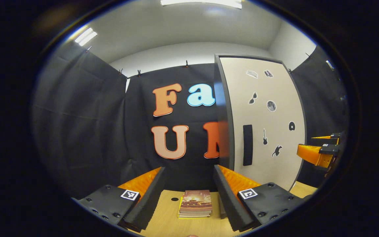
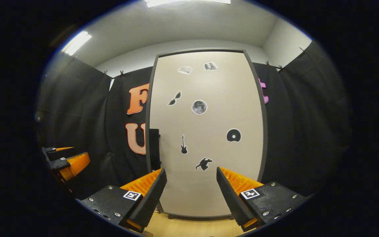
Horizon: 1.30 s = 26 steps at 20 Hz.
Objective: Open the cabinet door with the right hand, grasp the bottle in the cabinet with the left hand and place it on the coaster, then close the cabinet door with the right hand.
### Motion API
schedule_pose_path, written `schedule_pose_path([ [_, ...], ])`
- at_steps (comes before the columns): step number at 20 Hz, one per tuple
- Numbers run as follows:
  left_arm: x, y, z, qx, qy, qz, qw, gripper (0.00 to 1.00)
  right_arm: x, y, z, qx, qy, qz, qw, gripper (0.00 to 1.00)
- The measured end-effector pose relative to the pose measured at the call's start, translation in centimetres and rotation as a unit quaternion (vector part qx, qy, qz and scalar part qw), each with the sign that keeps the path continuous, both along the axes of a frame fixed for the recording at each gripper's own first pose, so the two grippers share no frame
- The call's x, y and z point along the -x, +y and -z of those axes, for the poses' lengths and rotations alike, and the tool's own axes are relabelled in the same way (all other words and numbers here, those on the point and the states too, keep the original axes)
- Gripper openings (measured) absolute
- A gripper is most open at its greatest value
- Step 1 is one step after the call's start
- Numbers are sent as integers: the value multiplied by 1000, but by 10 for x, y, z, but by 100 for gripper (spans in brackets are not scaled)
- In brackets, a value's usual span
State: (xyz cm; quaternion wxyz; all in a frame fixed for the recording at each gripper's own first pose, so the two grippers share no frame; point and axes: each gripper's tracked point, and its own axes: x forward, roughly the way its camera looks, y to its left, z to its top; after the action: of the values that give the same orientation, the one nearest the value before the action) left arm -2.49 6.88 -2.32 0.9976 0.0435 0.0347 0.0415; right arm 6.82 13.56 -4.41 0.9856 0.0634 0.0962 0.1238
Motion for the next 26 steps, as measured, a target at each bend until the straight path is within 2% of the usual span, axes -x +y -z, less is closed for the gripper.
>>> schedule_pose_path([
  [5,6,39,11,-2,12,-36,999,94,-30,48,11,-4,35,-33,999,94],
  [9,8,63,15,-15,13,-57,998,94,-53,77,23,-9,62,-43,997,94],
  [15,7,84,25,-10,25,-62,998,94,-93,110,24,13,75,-37,996,92],
  [22,2,98,31,-8,32,-60,998,94,-130,117,32,8,103,1,995,70],
  [25,3,102,33,-8,34,-58,998,94,-130,121,29,0,108,13,994,65],
  [26,3,104,34,-8,35,-58,998,94,-131,123,30,7,107,14,994,59],
])
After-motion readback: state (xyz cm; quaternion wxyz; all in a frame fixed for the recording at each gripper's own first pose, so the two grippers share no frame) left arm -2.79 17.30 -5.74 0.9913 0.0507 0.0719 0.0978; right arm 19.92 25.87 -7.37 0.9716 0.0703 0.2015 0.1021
